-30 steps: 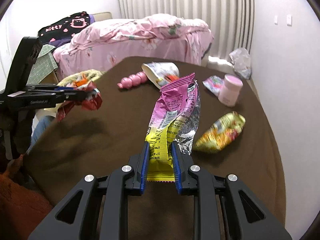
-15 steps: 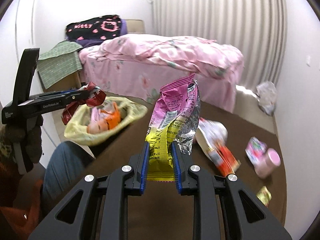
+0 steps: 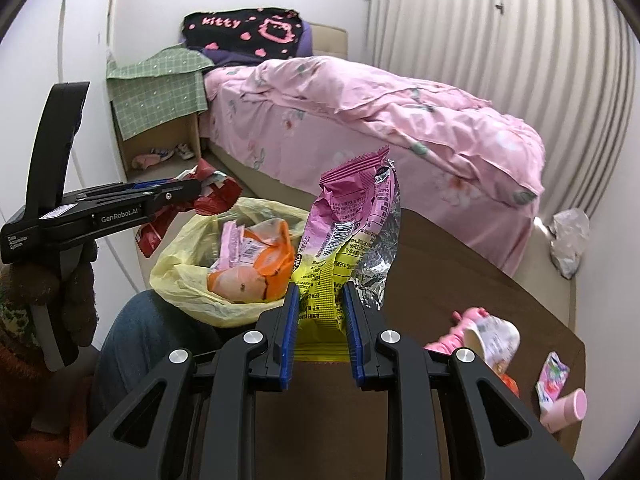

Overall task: Collect trash
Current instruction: 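Carry both wrappers over the yellow bag and open both grippers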

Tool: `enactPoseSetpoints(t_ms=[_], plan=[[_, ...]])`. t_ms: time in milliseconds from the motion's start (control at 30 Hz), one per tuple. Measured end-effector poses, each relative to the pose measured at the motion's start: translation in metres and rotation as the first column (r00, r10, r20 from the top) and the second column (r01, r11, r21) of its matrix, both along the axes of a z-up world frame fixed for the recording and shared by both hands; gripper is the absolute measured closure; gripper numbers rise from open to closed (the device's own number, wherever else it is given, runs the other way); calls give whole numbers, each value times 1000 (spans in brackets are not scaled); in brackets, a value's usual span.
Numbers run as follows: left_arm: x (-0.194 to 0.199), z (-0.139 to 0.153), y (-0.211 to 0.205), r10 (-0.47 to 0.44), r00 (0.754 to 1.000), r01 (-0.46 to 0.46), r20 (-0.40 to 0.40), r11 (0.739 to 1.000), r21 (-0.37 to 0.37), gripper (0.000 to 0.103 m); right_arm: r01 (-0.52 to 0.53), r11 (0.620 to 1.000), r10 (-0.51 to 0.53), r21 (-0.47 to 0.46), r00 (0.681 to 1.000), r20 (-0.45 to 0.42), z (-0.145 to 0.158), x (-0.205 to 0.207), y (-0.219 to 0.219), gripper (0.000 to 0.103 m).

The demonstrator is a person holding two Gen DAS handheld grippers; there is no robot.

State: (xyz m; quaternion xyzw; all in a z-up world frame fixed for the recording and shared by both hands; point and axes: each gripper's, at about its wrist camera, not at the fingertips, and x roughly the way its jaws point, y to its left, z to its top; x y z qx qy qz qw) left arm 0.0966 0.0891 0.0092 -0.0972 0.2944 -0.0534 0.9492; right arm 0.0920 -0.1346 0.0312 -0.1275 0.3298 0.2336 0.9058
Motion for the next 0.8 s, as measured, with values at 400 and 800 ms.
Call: enactPoseSetpoints(t_ms=[400,800], plan=[[29,-44,28,130,986,-140,-99,985,-100,73,-124,992,127,34,982,-136,-36,62,36,82],[90,-124,23,122,938,-157,-325,984,-84,73,-292,956,259,-22,879,-401,-116,155,84,82]])
